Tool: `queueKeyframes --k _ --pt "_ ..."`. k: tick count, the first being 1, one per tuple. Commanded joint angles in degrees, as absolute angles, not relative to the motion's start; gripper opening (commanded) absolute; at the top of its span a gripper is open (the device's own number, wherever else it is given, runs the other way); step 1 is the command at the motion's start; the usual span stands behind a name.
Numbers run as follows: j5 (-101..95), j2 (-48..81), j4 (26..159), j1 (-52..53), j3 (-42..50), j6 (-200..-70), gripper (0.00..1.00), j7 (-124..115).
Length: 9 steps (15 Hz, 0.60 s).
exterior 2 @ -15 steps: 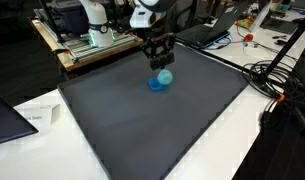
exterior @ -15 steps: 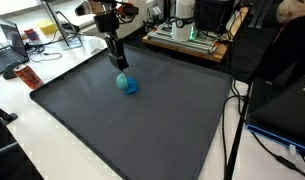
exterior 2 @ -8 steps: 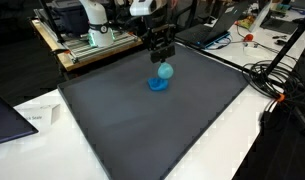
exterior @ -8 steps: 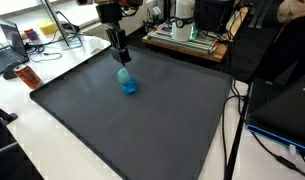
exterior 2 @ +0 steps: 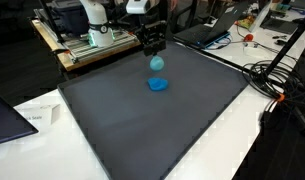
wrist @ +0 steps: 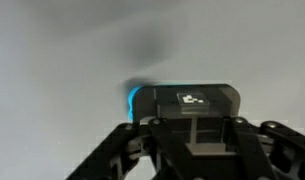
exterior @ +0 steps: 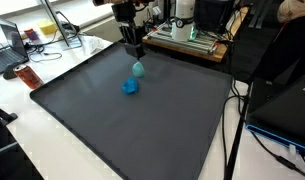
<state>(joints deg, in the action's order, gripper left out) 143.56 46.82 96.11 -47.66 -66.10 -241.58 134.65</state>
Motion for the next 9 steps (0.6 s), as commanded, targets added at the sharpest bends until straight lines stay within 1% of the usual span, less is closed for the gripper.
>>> queueKeyframes --k 1,4,9 --pt "144.4 43.0 102.2 -50.8 -70.0 -242.0 0.22 132.4" --pt "144.4 41.9 105.0 -50.7 -71.3 -242.0 0.22 130.7" --pt "144.4 40.2 107.1 -48.3 -68.9 -242.1 0.22 128.5"
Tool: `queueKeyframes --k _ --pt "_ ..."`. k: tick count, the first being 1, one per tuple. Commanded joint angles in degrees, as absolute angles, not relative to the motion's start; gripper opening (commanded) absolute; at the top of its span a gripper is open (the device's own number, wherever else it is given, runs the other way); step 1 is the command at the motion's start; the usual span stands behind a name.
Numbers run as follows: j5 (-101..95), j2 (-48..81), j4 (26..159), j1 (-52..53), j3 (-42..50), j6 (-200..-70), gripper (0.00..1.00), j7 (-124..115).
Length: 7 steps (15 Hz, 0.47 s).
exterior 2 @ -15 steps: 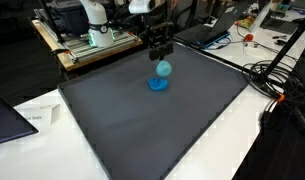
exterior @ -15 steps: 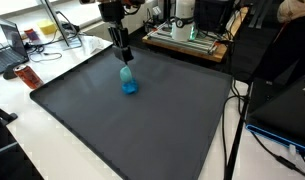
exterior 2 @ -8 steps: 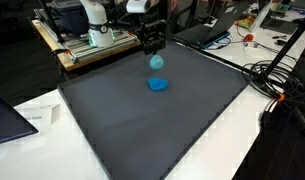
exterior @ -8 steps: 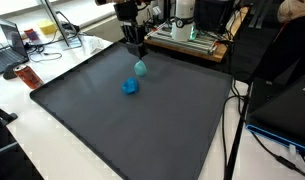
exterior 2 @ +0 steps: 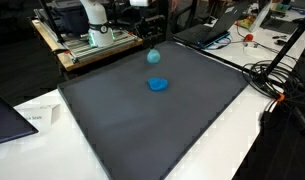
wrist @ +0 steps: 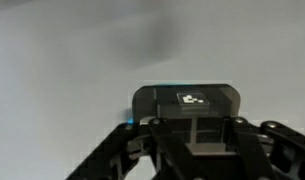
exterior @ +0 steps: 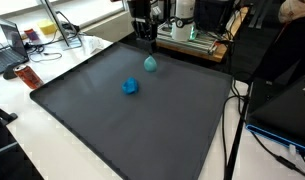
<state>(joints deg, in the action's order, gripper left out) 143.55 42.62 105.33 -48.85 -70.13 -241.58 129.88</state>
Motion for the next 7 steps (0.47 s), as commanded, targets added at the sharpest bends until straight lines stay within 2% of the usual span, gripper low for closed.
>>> queueKeyframes --k 1,7 --pt "144.4 40.3 107.3 -48.1 -68.7 -242.1 0.22 128.6" --pt "144.4 41.1 107.1 -47.4 -67.2 -242.2 0.22 130.3"
